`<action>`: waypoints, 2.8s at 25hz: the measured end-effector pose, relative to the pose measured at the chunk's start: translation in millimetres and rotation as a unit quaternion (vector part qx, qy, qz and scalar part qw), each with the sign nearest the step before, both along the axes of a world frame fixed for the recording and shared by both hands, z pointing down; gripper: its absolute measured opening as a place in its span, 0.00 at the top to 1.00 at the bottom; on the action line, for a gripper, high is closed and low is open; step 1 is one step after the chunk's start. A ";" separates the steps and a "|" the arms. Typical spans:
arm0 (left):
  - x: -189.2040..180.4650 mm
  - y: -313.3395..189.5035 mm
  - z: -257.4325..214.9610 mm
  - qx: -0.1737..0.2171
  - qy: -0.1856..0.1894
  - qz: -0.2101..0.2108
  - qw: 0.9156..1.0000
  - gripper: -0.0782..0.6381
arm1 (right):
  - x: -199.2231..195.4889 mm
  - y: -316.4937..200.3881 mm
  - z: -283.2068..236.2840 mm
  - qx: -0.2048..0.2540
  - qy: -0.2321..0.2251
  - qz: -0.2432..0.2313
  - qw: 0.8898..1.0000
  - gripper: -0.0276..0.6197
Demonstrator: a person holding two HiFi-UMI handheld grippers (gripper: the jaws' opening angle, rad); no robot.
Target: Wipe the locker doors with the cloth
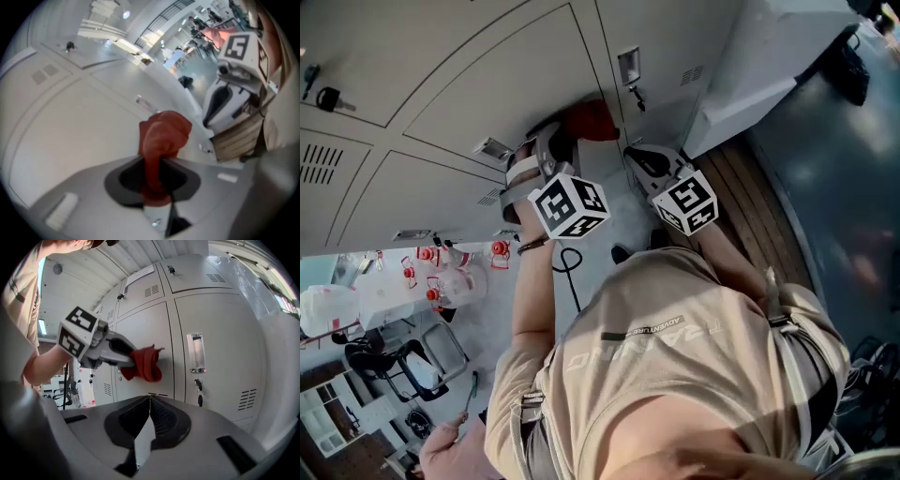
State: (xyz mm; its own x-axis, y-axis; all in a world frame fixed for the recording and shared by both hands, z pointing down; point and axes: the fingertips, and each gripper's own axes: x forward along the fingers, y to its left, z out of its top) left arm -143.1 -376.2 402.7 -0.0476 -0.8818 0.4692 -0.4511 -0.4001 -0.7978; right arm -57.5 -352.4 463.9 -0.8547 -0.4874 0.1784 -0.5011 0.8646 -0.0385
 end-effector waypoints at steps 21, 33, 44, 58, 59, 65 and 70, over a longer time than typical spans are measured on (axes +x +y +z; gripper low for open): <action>20.0 -44.9 -183.6 0.164 -0.059 -0.057 0.983 0.77 | 28.3 -23.2 1.6 0.004 0.046 -0.046 0.998 0.93; 32.3 -53.2 17.5 -0.021 0.025 -0.048 0.998 0.78 | 41.9 -31.1 32.9 -0.026 0.051 -0.063 0.996 0.93; 19.2 -43.9 184.6 -0.178 0.084 -0.062 0.978 0.78 | 44.4 -21.0 53.4 -0.049 0.075 -0.065 0.994 0.93; -3.5 16.8 152.8 -0.117 0.382 -0.088 0.913 0.78 | 11.2 12.6 31.5 -0.014 0.084 -0.060 0.995 0.93; -7.1 23.4 146.2 -0.105 0.412 -0.095 0.900 0.78 | 6.9 14.3 29.5 -0.010 0.082 -0.060 0.995 0.93; -34.5 63.2 115.9 -0.035 0.529 -0.140 0.836 0.77 | -18.7 23.3 17.6 0.008 0.052 -0.053 0.997 0.93; -53.6 86.1 96.3 0.006 0.553 -0.157 0.818 0.78 | -35.2 30.5 4.2 0.003 0.021 -0.057 0.998 0.93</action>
